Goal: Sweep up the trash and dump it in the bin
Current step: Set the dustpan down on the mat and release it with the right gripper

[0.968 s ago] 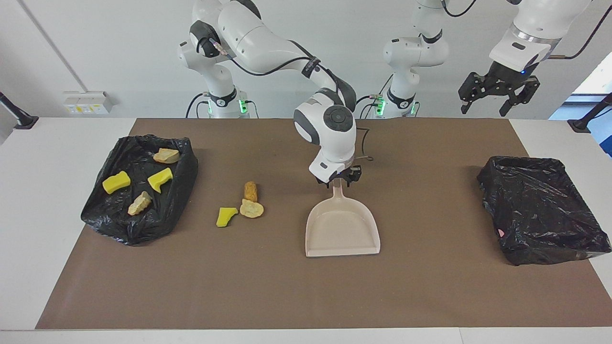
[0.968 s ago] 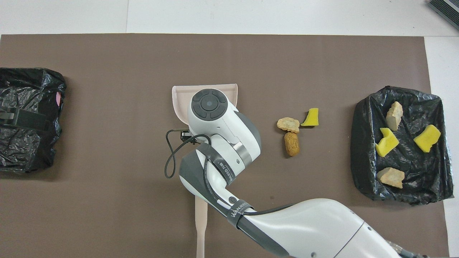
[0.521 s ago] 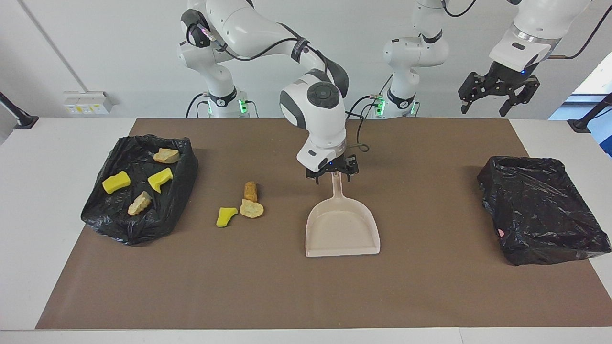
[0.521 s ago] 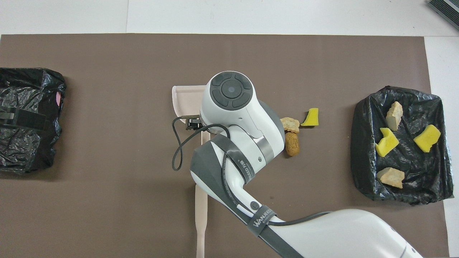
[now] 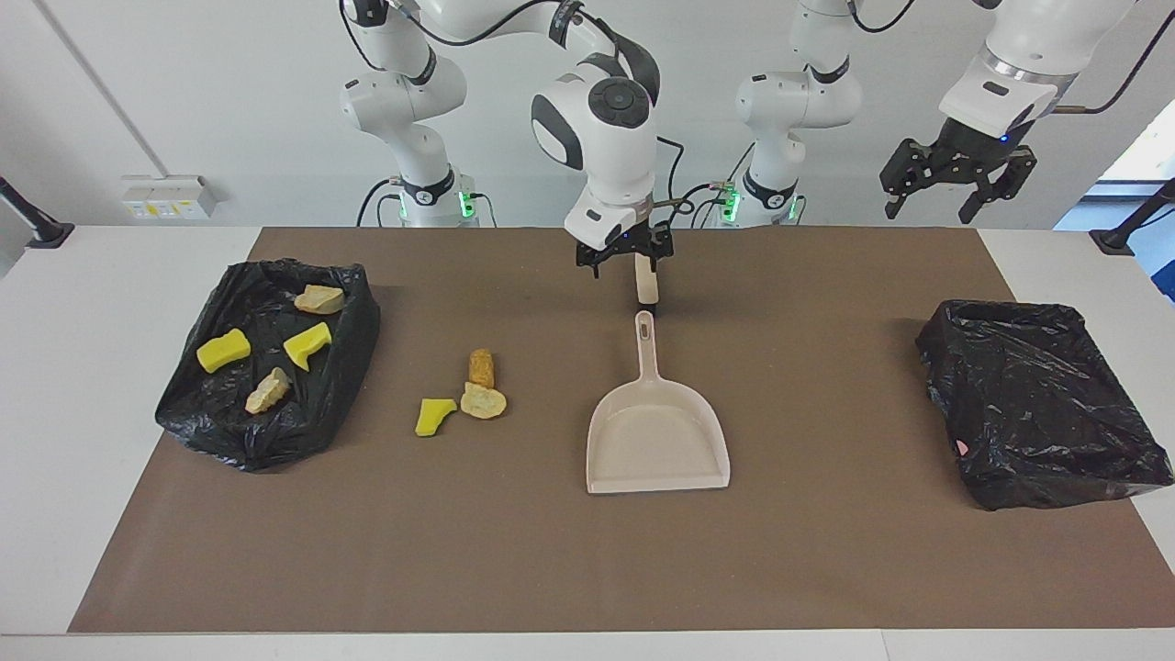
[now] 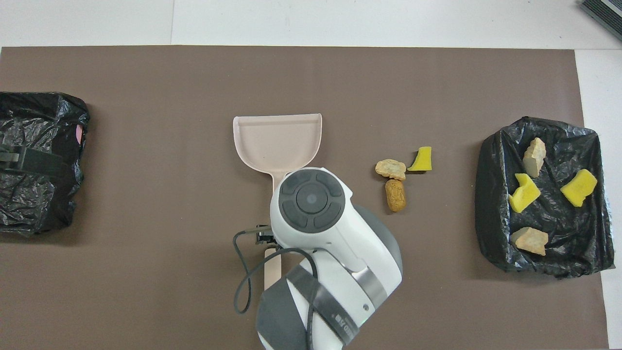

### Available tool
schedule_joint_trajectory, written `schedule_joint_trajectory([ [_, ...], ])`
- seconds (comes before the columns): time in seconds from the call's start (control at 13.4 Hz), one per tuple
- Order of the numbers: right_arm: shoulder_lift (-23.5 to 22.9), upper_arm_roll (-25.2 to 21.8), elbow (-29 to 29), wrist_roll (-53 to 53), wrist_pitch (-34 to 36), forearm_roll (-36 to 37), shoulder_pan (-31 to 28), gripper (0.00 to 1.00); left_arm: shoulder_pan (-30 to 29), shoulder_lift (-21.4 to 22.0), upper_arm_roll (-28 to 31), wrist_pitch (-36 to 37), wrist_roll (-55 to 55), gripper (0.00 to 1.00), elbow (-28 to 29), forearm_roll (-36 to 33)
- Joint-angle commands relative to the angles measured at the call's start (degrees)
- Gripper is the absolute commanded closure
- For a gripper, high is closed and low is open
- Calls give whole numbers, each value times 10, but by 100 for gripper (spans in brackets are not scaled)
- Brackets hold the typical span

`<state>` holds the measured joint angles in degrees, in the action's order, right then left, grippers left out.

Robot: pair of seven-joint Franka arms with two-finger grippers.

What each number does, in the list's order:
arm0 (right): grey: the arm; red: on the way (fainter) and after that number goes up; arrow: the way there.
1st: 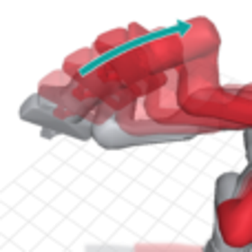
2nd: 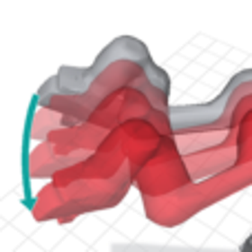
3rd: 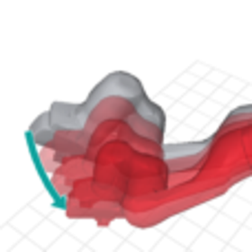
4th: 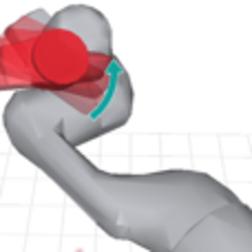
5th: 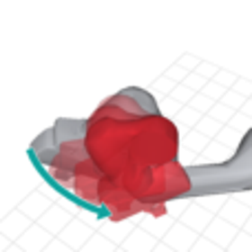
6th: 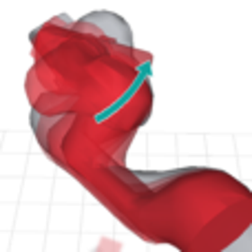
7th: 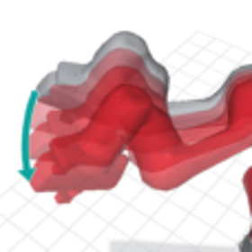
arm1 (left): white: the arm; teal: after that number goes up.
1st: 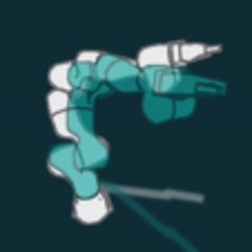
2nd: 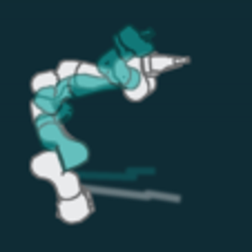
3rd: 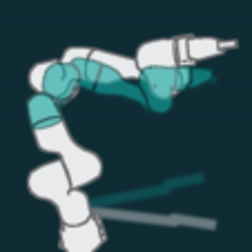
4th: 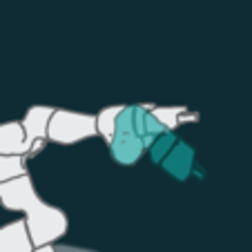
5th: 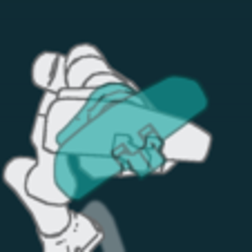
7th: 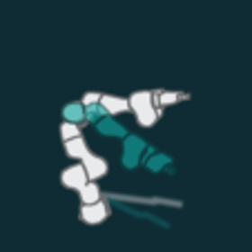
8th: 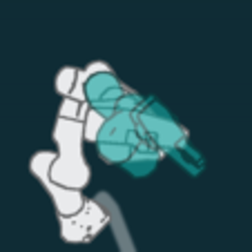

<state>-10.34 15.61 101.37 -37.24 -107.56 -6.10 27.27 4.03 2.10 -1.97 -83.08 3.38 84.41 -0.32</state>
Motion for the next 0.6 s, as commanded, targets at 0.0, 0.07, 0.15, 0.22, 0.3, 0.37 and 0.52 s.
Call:
schedule_joint_trajectory([
  [0.0, 79, -1, 108, -24, -23, -43, 31, 0, -10, 0, -7, 13, 3, 0, -9, -2],
  [0.07, 94, -1, 129, -34, -27, -50, 37, 0, -10, 0, -7, 13, 3, 0, -9, -2],
  [0.15, 107, -1, 148, -36, -27, -62, 48, 0, -10, 0, -7, 13, 3, 0, -9, -2],
  [0.22, 120, -1, 166, -36, -29, -79, 58, 0, -10, 0, -7, 13, 3, 0, -9, -2],
  [0.3, 125, -1, 181, -41, -39, -86, 68, 0, -10, 0, -7, 13, 3, 0, -9, -2],
  [0.37, 124, -1, 196, -54, -60, -86, 83, 0, -10, 0, -7, 13, 3, 0, -9, -2],
  [0.52, 119, -1, 224, -76, -107, -86, 106, 0, -10, 0, -7, 13, 3, 0, -9, -2],
])
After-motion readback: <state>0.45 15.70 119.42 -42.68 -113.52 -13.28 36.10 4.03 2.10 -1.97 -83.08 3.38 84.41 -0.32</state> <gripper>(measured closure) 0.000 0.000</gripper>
